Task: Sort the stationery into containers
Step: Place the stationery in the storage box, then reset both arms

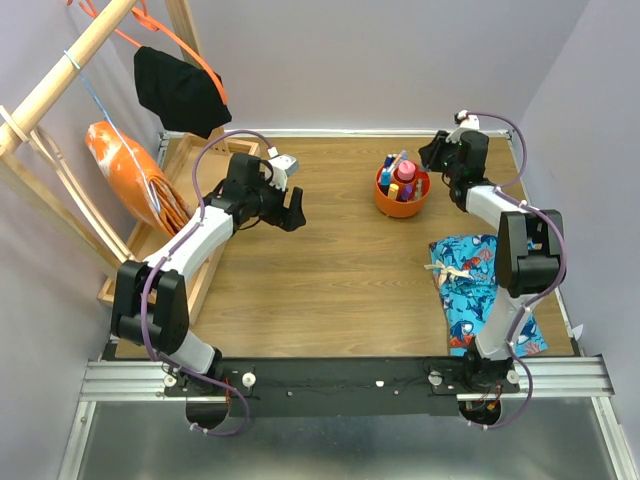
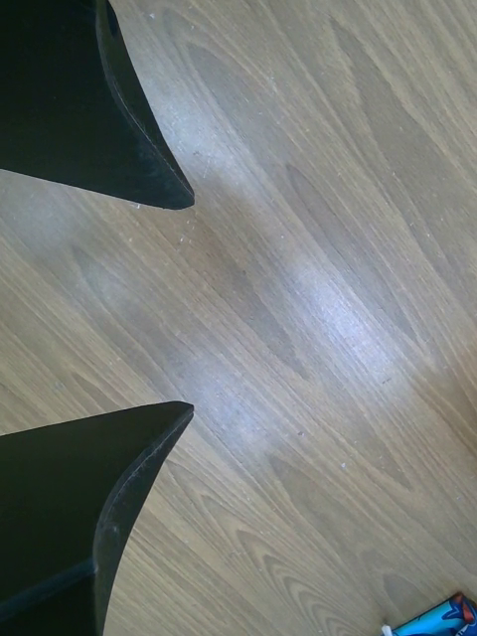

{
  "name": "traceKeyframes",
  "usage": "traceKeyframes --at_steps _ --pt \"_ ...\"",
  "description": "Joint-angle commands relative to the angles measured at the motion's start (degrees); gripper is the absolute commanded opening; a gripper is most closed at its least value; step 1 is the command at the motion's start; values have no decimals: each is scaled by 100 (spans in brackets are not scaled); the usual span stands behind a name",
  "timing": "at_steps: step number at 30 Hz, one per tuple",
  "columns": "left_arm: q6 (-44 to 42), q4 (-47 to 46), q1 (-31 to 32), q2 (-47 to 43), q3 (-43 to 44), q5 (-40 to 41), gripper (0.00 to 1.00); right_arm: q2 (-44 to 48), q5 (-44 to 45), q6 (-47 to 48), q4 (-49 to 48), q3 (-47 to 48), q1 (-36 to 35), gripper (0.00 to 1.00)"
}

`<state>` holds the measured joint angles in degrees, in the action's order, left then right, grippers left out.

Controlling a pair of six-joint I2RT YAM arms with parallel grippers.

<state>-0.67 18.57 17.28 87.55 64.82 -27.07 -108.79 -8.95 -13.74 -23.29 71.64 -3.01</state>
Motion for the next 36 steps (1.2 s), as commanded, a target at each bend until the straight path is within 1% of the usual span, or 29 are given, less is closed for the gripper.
traceKeyframes --at_steps 1,5,6,7,9,10,11,15,20,23,27,30,32,33,34,35,36 --pt "-83 -20 48 61 93 -18 87 -107 -265 -226 -150 105 10 1" --pt "-83 -37 65 43 57 -9 87 -168 -309 -235 -123 96 10 1" --pt "-83 -46 65 43 40 -9 87 -177 -309 -243 -115 114 19 3" --pt "-83 -55 74 52 49 0 87 -186 -300 -252 -88 114 11 13" --pt "-83 -55 74 52 40 0 87 -195 -291 -305 -71 114 19 25" --pt "-83 -64 83 52 40 9 87 -186 -291 -314 -62 114 11 35" --pt "-83 -72 91 61 49 0 88 -186 -283 -322 -44 122 10 38" --pt "-65 -81 100 61 40 9 88 -125 -265 -349 0 70 10 42" --pt "-65 -116 109 43 13 9 88 25 -204 -410 70 0 19 52" --pt "-39 -151 127 43 -13 9 88 113 -160 -437 114 -44 11 55" --pt "-39 -169 153 8 -31 18 88 270 -54 -411 140 -123 19 55" --pt "-39 -178 171 -62 -13 44 88 534 130 -262 377 8 28 55" --pt "-39 -195 179 -115 -4 105 88 674 235 -156 815 305 63 58" --pt "-39 -196 179 -141 5 132 88 666 323 -34 1069 481 81 62" --pt "-39 -204 179 -159 -13 158 88 632 559 -6 1751 657 98 66" --pt "-48 -222 179 -220 -22 323 89 649 613 -6 2053 798 116 70" --pt "-56 -248 179 -247 -48 369 99 753 588 -24 2222 712 220 72"
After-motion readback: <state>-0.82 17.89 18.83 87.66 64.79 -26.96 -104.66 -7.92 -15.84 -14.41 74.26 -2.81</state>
